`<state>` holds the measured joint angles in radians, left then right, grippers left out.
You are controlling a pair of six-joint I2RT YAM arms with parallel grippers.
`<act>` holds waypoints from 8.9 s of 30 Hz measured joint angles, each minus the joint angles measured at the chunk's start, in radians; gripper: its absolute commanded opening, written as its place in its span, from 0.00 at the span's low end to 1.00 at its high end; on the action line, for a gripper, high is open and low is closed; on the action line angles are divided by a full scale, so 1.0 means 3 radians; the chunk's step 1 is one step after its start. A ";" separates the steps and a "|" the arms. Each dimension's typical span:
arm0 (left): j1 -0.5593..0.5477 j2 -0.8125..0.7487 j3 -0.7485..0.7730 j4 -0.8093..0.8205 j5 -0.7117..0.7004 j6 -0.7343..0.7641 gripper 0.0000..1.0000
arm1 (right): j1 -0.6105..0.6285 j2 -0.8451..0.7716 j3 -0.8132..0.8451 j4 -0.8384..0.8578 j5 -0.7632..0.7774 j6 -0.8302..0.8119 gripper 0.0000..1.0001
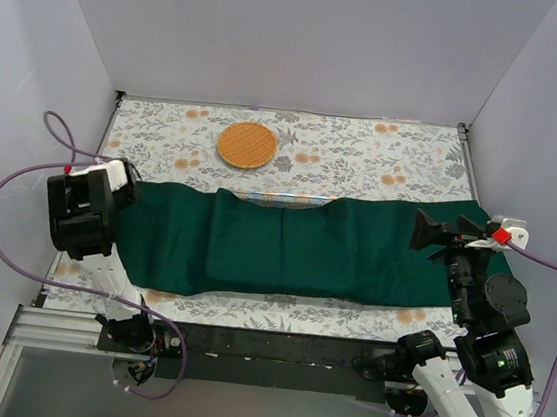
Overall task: Open and lay out the surgical kit
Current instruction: Open the surgical kit at the center of the board.
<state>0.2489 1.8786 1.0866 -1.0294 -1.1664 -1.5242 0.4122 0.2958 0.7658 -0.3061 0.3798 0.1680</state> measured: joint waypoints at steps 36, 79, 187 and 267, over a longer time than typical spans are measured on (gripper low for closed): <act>-0.0422 -0.1860 -0.0375 0.1445 0.1680 0.0551 0.98 | 0.0020 0.0753 -0.0022 -0.0198 -0.0384 0.0097 0.94; -0.0488 -0.1338 -0.0470 0.1723 0.2801 -0.0066 0.95 | -0.1223 0.3215 -0.0111 -0.0167 -0.0304 0.0809 0.91; -0.0454 -0.0980 0.0072 0.1005 0.2481 -0.0512 0.98 | -0.1820 0.2630 -0.0792 0.0206 -0.1054 0.0896 0.99; -0.1441 -0.0253 0.0818 0.1322 0.2464 0.0319 0.00 | -0.0515 0.4800 0.1754 -0.0036 -0.0264 0.0824 0.99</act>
<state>-0.1833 1.8027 1.3319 -0.6327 -0.4271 -1.4284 0.2577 1.7359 1.2919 -0.3168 0.3004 0.4152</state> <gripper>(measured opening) 0.019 0.985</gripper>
